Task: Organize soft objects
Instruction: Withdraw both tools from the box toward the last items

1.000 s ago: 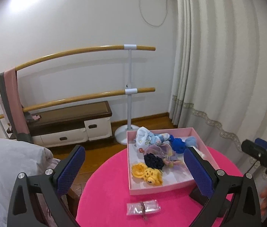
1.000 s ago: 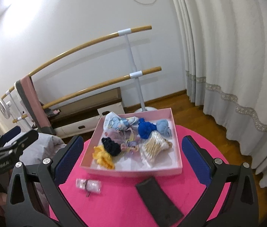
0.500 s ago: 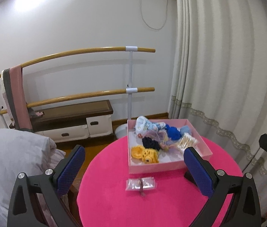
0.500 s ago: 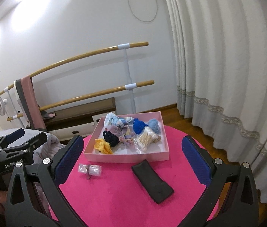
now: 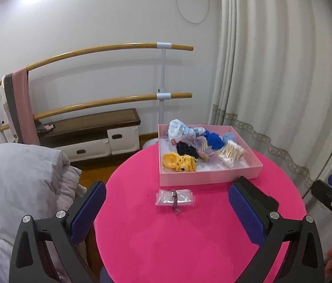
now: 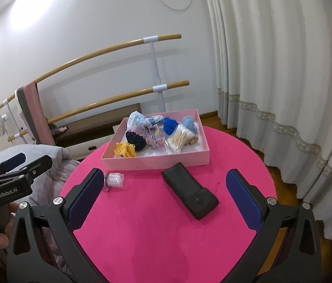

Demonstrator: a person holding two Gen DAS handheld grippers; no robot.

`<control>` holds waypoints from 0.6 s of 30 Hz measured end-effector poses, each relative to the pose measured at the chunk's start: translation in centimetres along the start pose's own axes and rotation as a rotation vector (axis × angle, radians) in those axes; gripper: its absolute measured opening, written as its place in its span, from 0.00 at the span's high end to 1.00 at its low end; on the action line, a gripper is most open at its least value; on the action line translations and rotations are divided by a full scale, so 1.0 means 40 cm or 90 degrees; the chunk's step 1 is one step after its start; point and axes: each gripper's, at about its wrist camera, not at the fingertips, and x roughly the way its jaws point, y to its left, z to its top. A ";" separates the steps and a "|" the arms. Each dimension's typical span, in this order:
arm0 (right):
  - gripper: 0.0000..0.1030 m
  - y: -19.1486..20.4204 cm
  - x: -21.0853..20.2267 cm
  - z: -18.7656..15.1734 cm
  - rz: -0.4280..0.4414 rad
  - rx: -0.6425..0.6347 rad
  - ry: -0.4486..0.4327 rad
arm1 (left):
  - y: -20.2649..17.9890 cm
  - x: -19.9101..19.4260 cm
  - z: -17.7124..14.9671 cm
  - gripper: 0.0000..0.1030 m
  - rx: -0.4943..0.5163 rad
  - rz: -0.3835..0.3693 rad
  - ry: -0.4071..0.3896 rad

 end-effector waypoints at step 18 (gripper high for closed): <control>0.00 0.026 0.014 0.001 0.006 -0.016 0.006 | 0.000 0.000 -0.002 0.00 -0.005 0.000 0.012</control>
